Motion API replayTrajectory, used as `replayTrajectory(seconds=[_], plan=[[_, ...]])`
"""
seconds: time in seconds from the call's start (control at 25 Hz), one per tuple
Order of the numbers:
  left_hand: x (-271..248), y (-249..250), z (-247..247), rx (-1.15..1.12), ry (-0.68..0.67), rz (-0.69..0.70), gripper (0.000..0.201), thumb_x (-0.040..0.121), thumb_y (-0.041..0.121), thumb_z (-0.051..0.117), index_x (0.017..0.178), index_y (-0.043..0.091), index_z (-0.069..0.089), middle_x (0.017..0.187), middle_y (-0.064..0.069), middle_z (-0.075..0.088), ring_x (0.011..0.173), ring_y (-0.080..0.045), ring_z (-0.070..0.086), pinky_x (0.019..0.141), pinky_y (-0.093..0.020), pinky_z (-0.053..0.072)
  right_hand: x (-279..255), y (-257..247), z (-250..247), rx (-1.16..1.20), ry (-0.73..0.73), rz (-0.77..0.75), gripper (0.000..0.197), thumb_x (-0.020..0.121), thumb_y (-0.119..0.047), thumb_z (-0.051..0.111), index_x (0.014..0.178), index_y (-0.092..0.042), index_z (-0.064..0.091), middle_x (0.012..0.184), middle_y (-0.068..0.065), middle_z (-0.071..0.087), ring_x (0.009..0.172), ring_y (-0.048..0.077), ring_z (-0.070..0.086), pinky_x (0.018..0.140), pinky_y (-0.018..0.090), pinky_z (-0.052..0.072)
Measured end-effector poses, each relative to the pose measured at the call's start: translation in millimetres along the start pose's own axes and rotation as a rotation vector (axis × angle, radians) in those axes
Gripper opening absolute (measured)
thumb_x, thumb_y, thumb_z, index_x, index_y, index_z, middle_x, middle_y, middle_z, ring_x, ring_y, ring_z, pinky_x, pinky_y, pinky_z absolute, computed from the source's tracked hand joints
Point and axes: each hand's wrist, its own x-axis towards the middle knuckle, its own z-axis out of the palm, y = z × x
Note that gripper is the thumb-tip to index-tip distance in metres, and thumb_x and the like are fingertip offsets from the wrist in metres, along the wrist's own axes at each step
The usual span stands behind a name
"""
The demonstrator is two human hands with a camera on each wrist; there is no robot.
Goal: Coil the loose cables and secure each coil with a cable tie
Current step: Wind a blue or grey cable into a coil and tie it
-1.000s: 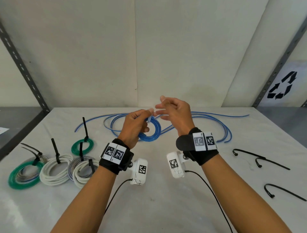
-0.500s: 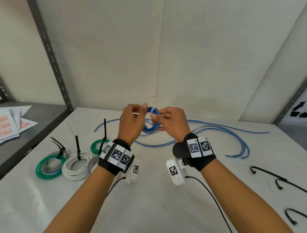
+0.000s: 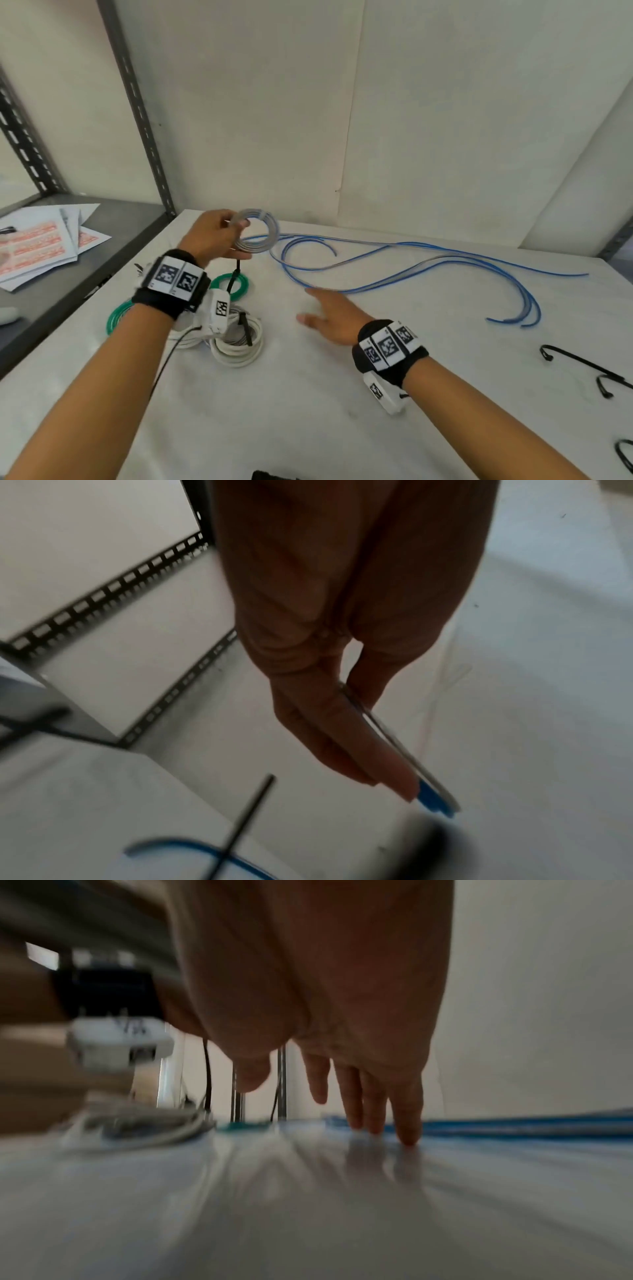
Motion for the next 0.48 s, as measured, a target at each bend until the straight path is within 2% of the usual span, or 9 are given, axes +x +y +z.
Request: replayTrajectory(seconds=[0.04,0.08,0.12,0.24,0.28,0.36,0.44,0.48], plan=[[5,-5,-16,0.085,0.022,-0.035,0.018,0.103,0.012,0.055,0.109,-0.004,0.059,0.076,-0.014,0.057,0.05,-0.015,0.068,0.057,-0.033,0.063,-1,-2,8,-0.106,-0.134,0.031,0.08,0.098,-0.059,0.049,0.159,-0.018,0.019,0.166,0.011,0.017,0.154,0.026,0.015,0.124,0.045,0.015],[10,-11,-28,0.174,0.018,-0.08,0.019,0.102,0.013,0.056,0.11,-0.004,0.061,0.075,-0.014,0.059,0.053,-0.018,0.07,0.061,-0.036,0.063,-2,-5,10,-0.164,-0.193,0.036,0.084,0.097,-0.062,0.045,0.161,-0.021,0.009,0.168,0.009,0.004,0.155,0.027,0.003,0.124,0.05,0.009],[13,-18,-39,0.279,-0.004,-0.134,0.019,0.102,0.013,0.058,0.11,-0.003,0.062,0.077,-0.016,0.062,0.059,-0.024,0.071,0.064,-0.04,0.064,-1,-7,11,-0.192,-0.218,0.028,0.083,0.097,-0.063,0.044,0.161,-0.024,0.007,0.169,0.008,0.0,0.155,0.028,-0.001,0.124,0.054,0.007],[17,-37,-46,0.551,-0.084,-0.27,0.011,0.097,0.01,0.064,0.104,0.001,0.063,0.083,-0.018,0.064,0.069,-0.033,0.069,0.059,-0.043,0.063,-1,-16,6,-0.257,-0.235,0.001,0.078,0.097,-0.059,0.05,0.159,-0.026,0.016,0.167,0.01,0.005,0.155,0.032,0.001,0.121,0.06,0.011],[20,-42,-44,0.62,-0.087,-0.294,0.011,0.096,0.009,0.067,0.103,0.002,0.063,0.084,-0.019,0.066,0.071,-0.034,0.069,0.061,-0.044,0.064,-1,-16,6,-0.265,-0.239,-0.001,0.078,0.097,-0.058,0.051,0.159,-0.026,0.017,0.167,0.01,0.005,0.155,0.032,0.001,0.121,0.06,0.012],[24,-46,-40,0.841,-0.097,-0.304,0.02,0.093,0.015,0.071,0.106,-0.001,0.067,0.094,-0.021,0.071,0.083,-0.037,0.071,0.077,-0.048,0.062,-1,-15,7,-0.26,-0.249,-0.001,0.078,0.097,-0.057,0.052,0.159,-0.027,0.016,0.168,0.009,0.003,0.155,0.031,-0.002,0.122,0.058,0.011],[27,-43,-39,1.19,-0.064,-0.229,0.036,0.092,0.027,0.073,0.116,0.001,0.066,0.115,-0.02,0.069,0.104,-0.036,0.067,0.092,-0.044,0.056,0,-13,8,-0.239,-0.249,0.003,0.078,0.097,-0.057,0.052,0.159,-0.027,0.016,0.168,0.007,0.002,0.155,0.03,-0.002,0.122,0.057,0.01],[26,-37,-39,1.295,-0.02,-0.177,0.039,0.093,0.029,0.07,0.121,0.003,0.064,0.124,-0.019,0.065,0.112,-0.036,0.063,0.095,-0.043,0.053,0,-12,7,-0.225,-0.242,0.001,0.077,0.097,-0.056,0.053,0.159,-0.027,0.019,0.168,0.007,0.005,0.155,0.029,0.001,0.123,0.055,0.012]])
